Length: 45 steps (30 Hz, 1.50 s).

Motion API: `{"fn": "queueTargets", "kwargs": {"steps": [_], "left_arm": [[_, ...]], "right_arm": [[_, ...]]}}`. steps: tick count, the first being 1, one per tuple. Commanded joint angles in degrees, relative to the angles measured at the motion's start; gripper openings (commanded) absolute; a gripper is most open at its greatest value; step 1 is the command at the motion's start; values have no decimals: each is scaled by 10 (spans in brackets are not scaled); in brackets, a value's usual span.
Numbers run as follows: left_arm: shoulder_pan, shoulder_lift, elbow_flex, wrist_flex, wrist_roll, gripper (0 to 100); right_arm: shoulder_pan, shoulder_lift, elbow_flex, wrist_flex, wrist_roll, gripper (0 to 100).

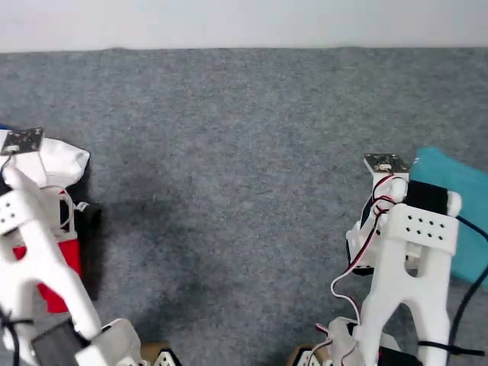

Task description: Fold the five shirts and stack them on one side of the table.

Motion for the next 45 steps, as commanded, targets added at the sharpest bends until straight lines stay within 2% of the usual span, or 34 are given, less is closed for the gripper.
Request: {"fn": "queueTargets", "kwargs": {"steps": [1,14,16,19,23,32,36,39,45], "left_arm": [[-4,38,-28,-29,-6,196],[-66,151,-24,-130,-49,190],[-69,176,-25,-146,-50,149],[-57,185,-28,-149,-71,2],[-42,129,-37,-124,-76,3],[-11,-70,-191,-95,0,4],[1,-85,-284,-98,50,5],[17,-85,-352,-130,79,5],[71,-85,-477,-194,99,5]], "right_arm": [[-3,-18,-4,11,7,9],[-3,-18,-4,11,6,9],[-3,-17,-4,11,6,9],[-3,-16,-4,10,6,9],[-2,-17,-4,10,6,9],[-1,-16,-4,10,6,9],[-1,-15,-4,10,6,9],[-1,-15,-4,10,6,9],[-1,-15,-4,10,6,9]]}}
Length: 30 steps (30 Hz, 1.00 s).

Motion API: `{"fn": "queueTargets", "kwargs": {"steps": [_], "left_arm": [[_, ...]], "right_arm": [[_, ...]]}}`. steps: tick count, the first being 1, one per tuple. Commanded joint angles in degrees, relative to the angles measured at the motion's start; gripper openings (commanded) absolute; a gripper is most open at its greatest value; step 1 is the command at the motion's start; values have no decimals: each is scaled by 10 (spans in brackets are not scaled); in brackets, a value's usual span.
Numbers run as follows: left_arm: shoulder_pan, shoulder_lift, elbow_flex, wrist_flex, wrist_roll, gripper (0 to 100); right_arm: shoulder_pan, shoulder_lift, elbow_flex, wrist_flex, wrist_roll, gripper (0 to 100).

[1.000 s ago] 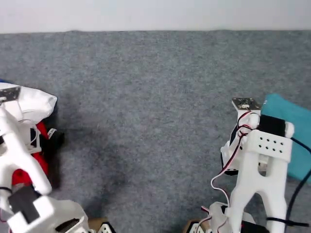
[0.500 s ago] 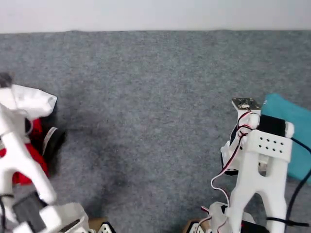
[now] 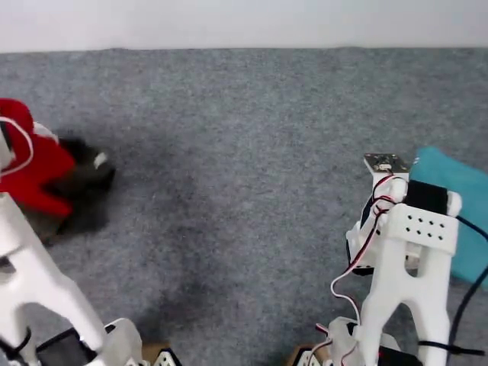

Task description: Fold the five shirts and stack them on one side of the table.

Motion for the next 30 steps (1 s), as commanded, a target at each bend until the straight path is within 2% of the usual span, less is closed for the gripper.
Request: {"fn": "queueTargets", "kwargs": {"steps": [1,6,16,21,25,30], "left_arm": [[40,-32,-89,-49,10,5],[42,-31,-99,-84,-4,5],[-123,-2,-87,-157,-12,5],[-137,2,-124,-171,-11,5],[-61,3,-154,-146,-7,5],[107,4,-152,-120,-4,5]], "right_arm": [[-1,-15,-4,10,6,9],[-1,-15,-4,10,6,9],[-1,-15,-4,10,6,9],[-2,-15,-4,10,6,9],[-2,-15,-4,10,6,9],[-1,-15,-4,10,6,9]]}}
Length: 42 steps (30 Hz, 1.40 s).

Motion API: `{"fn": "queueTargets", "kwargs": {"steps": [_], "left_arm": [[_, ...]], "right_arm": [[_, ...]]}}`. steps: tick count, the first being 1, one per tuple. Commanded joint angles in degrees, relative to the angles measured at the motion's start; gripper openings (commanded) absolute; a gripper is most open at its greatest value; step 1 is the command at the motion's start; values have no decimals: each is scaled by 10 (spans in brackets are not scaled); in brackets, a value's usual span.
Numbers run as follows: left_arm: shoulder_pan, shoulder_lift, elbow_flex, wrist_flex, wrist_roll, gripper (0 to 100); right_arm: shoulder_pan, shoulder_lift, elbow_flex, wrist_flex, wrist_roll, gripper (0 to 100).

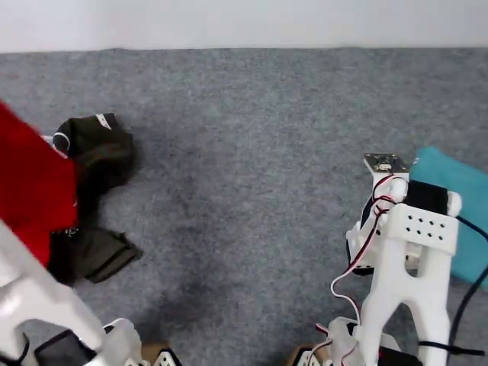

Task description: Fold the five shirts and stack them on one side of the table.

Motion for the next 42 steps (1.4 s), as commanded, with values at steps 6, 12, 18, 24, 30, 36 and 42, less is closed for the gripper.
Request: {"fn": "queueTargets", "kwargs": {"steps": [6,12,18,24,30,36,42], "left_arm": [[347,27,-20,43,2,5],[513,81,-15,54,2,5],[598,188,-15,118,2,5],[604,260,-19,183,2,65],[600,261,-19,244,2,194],[600,251,-54,317,-2,196],[540,207,-59,349,1,194]], "right_arm": [[0,-15,-4,10,6,9],[0,-15,-4,10,6,9],[0,-15,-4,10,6,9],[0,-14,-4,10,6,9],[-1,-14,-4,9,6,9],[-2,-13,-4,9,8,9],[-16,-14,-28,15,11,9]]}}
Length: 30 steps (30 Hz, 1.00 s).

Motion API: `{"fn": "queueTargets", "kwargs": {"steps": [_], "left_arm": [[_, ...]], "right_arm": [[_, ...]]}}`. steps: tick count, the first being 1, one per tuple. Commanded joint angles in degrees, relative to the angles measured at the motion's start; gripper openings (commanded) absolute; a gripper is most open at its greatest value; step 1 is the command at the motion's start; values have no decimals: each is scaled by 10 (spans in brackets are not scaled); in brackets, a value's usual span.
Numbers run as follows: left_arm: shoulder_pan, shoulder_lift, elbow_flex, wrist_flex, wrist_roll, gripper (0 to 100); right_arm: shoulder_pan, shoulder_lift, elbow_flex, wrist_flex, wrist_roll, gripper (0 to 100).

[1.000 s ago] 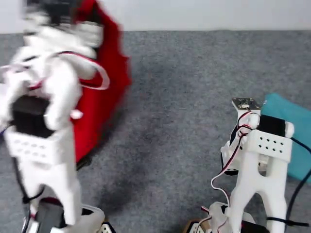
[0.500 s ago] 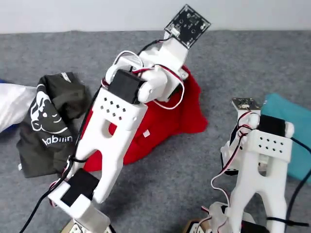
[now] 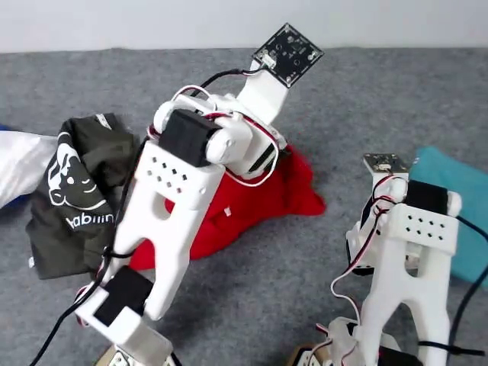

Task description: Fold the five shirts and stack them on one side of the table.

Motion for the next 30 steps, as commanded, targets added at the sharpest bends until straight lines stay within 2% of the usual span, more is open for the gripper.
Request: {"fn": "queueTargets", "kwargs": {"steps": [1,9,15,19,22,26,30], "left_arm": [[-61,-58,-3,13,0,195],[-158,-140,108,12,-32,195],[-323,-178,196,11,-32,192],[-454,-196,256,11,-34,192],[-526,-200,295,1,-35,192],[-583,-200,337,-21,-40,192],[-608,-200,350,-24,-63,192]], "right_arm": [[-27,-14,-39,17,8,9],[-151,-13,-105,21,31,9],[-273,26,-113,21,28,9],[-341,100,-179,21,27,9],[-388,172,-255,21,27,9],[-435,280,-359,20,15,9],[-481,382,-469,20,4,9]]}}
